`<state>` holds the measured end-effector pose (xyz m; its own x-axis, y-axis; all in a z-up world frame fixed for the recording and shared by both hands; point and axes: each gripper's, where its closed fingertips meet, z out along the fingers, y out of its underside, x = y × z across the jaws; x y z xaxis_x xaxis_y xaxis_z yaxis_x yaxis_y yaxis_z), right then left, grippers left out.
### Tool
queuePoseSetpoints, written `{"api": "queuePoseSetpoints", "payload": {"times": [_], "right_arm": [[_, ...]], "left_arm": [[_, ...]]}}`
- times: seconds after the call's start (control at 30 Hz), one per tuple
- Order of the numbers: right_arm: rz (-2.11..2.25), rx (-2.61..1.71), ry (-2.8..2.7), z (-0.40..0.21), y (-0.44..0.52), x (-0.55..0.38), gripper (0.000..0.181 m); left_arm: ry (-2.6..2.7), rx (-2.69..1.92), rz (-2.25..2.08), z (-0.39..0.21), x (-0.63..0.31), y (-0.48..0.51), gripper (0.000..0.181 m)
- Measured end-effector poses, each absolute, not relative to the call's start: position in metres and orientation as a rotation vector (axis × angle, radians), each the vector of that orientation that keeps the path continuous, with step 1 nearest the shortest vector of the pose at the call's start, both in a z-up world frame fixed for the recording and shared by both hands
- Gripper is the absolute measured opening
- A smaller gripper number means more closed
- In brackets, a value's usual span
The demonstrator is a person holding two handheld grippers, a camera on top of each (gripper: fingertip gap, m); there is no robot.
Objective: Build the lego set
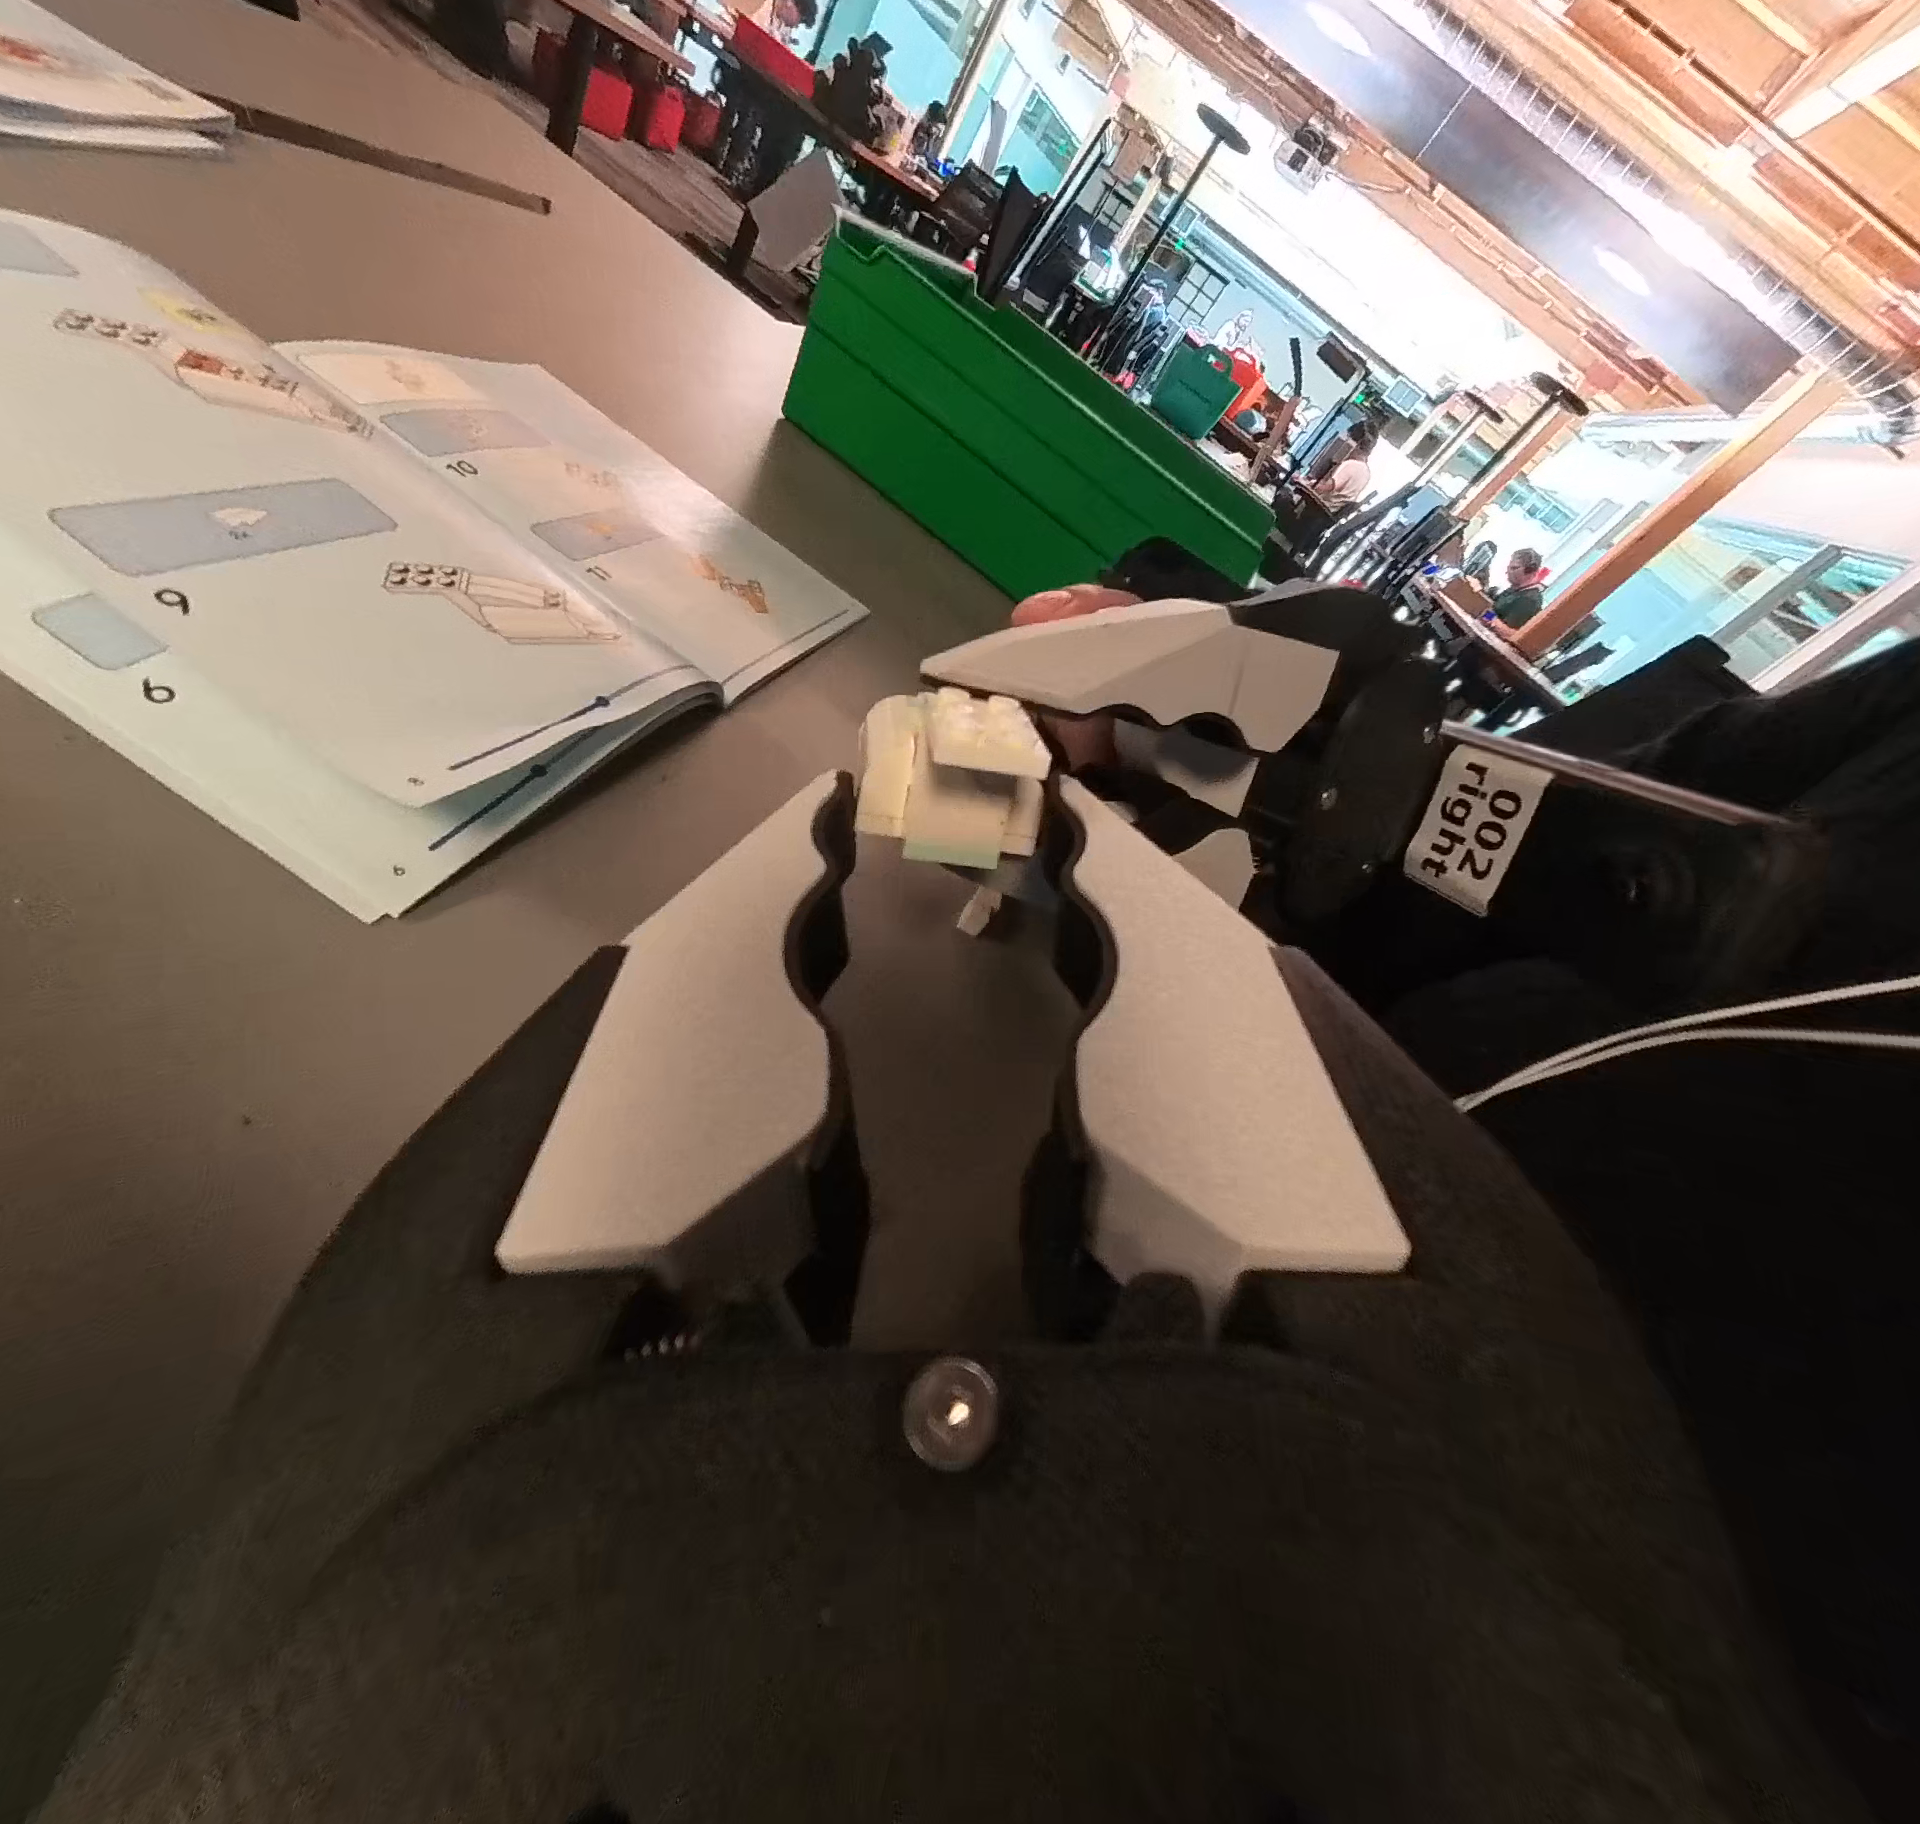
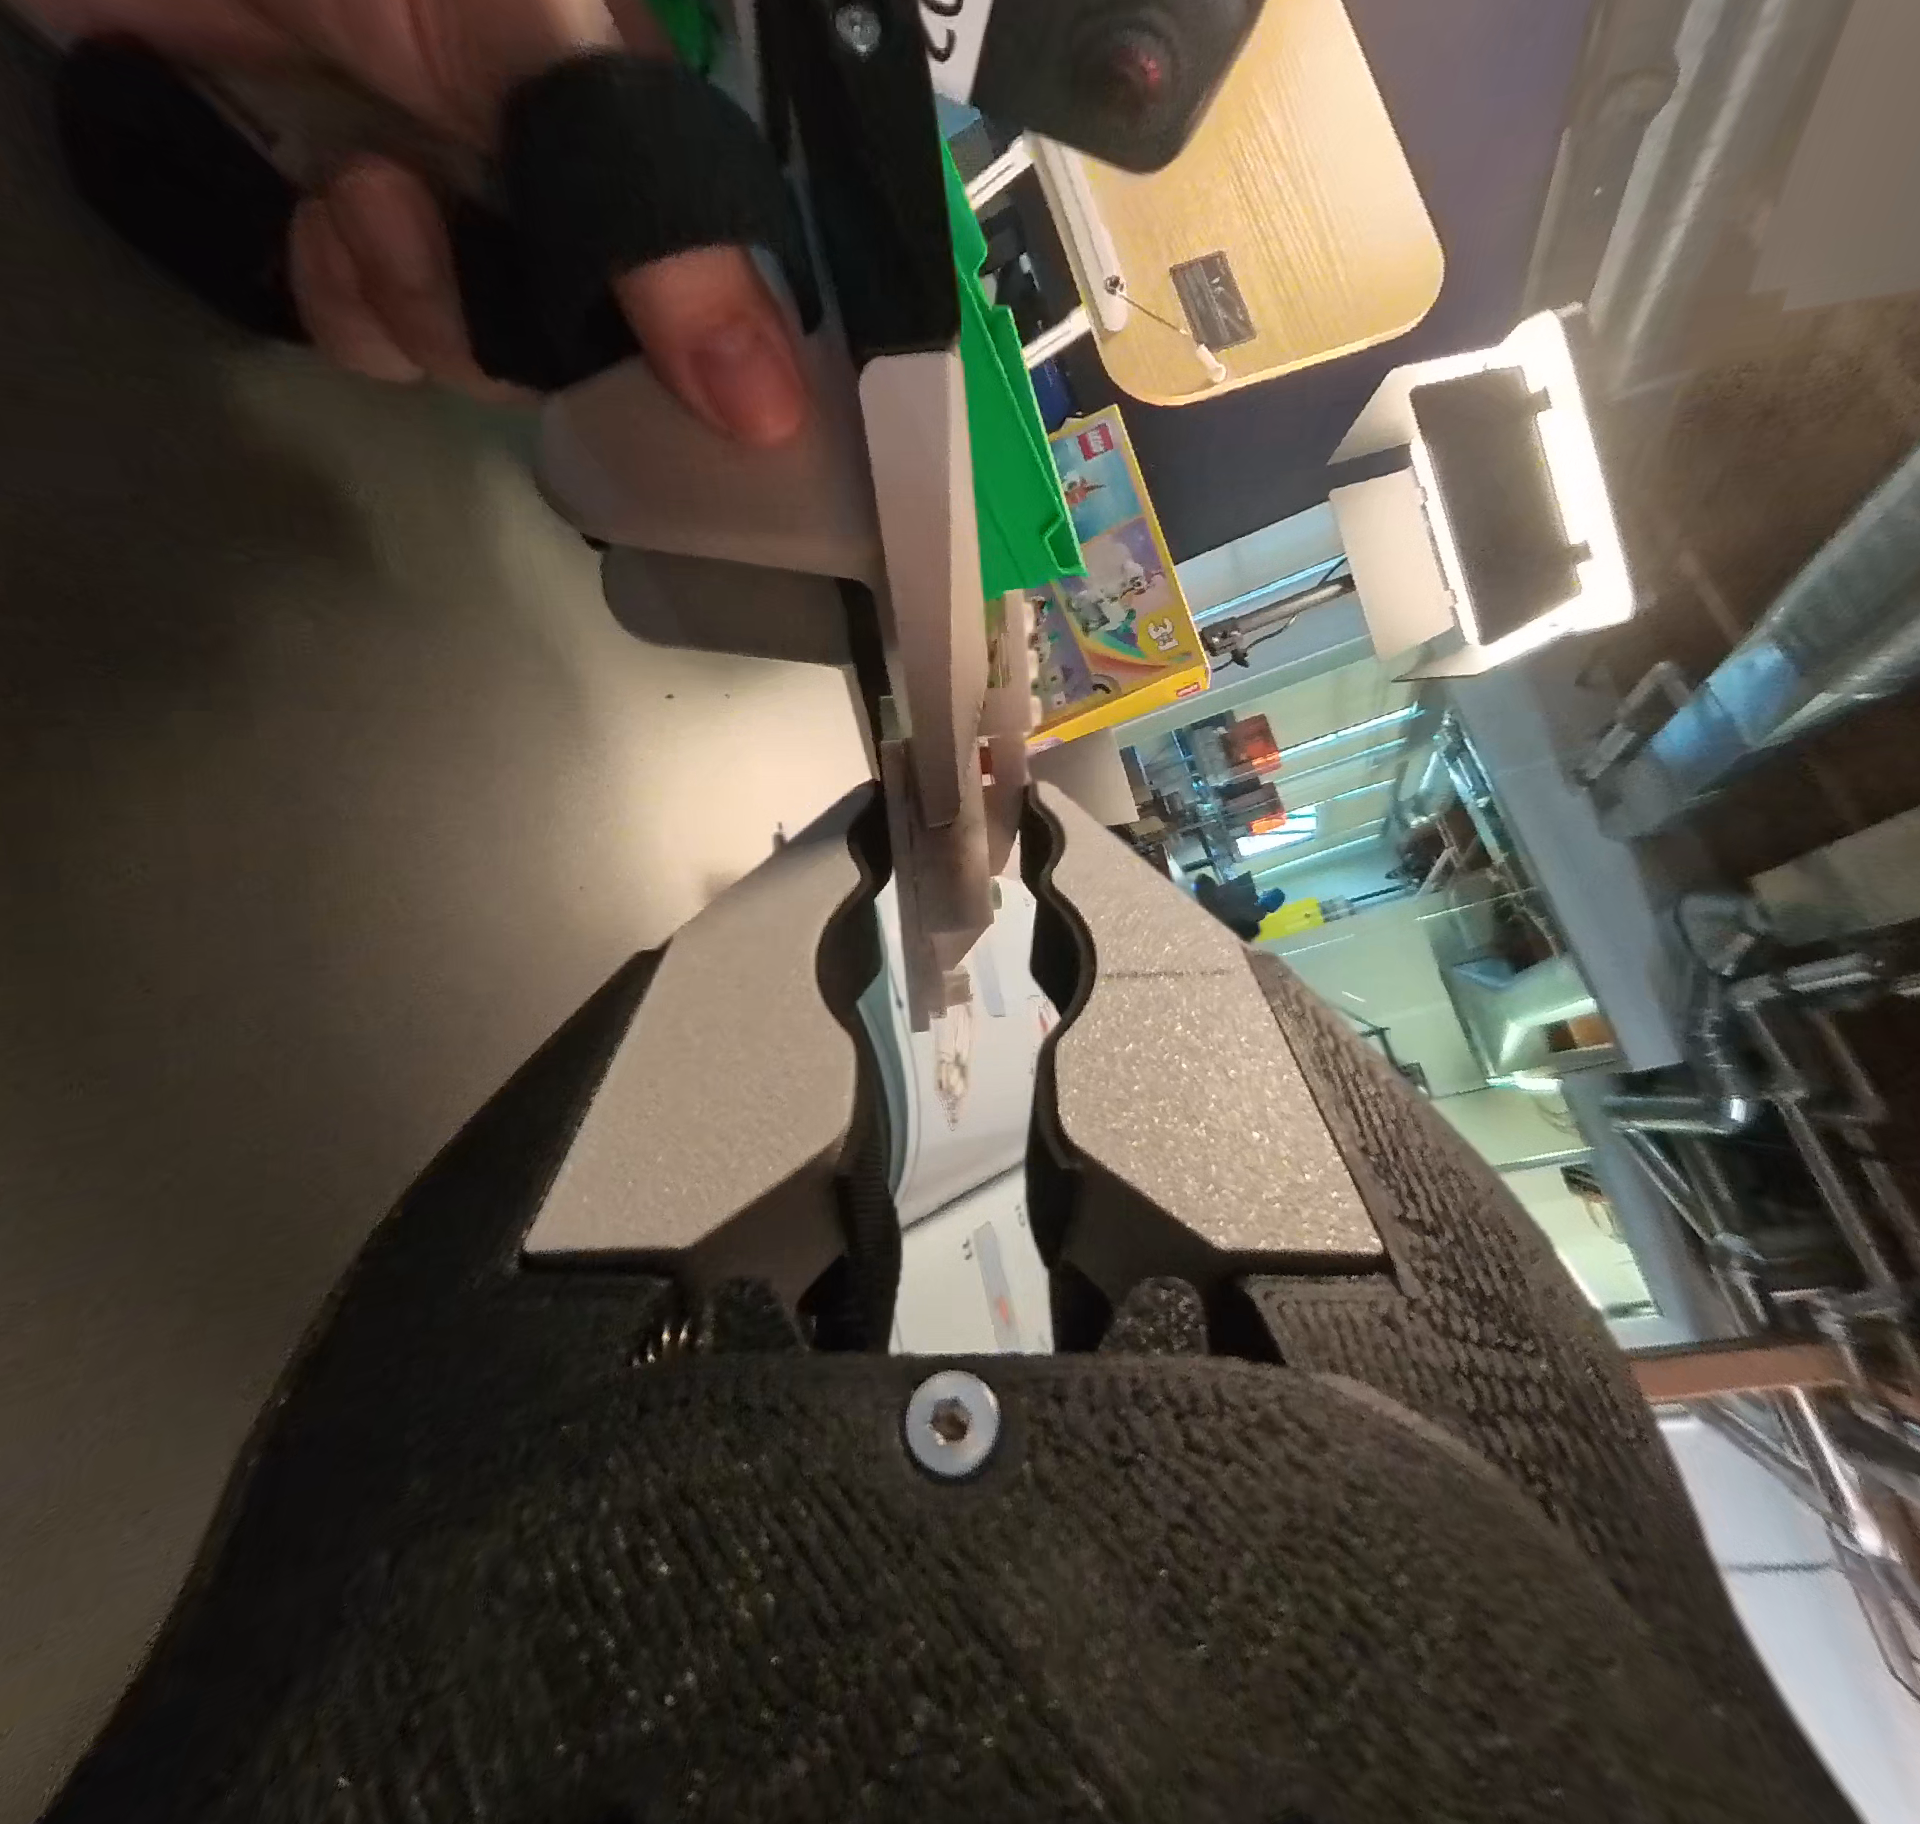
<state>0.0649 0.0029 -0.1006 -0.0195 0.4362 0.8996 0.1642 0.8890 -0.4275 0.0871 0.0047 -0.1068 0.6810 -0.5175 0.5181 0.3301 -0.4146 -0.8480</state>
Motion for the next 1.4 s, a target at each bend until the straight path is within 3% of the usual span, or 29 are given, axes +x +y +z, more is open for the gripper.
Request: {"api": "queuePoseSetpoints", "payload": {"times": [0.87, 1.4], "right_arm": [[0.230, -0.349, -1.574, -0.098, -0.007, 0.071, 0.025], [0.465, -0.413, -1.617, -0.093, 0.006, 0.090, 0.052]], "left_arm": [[0.236, -1.750, -0.961, -0.104, 0.093, -0.005, 0.034], [0.203, -1.668, -0.955, -0.094, 0.084, -0.006, 0.034]]}}
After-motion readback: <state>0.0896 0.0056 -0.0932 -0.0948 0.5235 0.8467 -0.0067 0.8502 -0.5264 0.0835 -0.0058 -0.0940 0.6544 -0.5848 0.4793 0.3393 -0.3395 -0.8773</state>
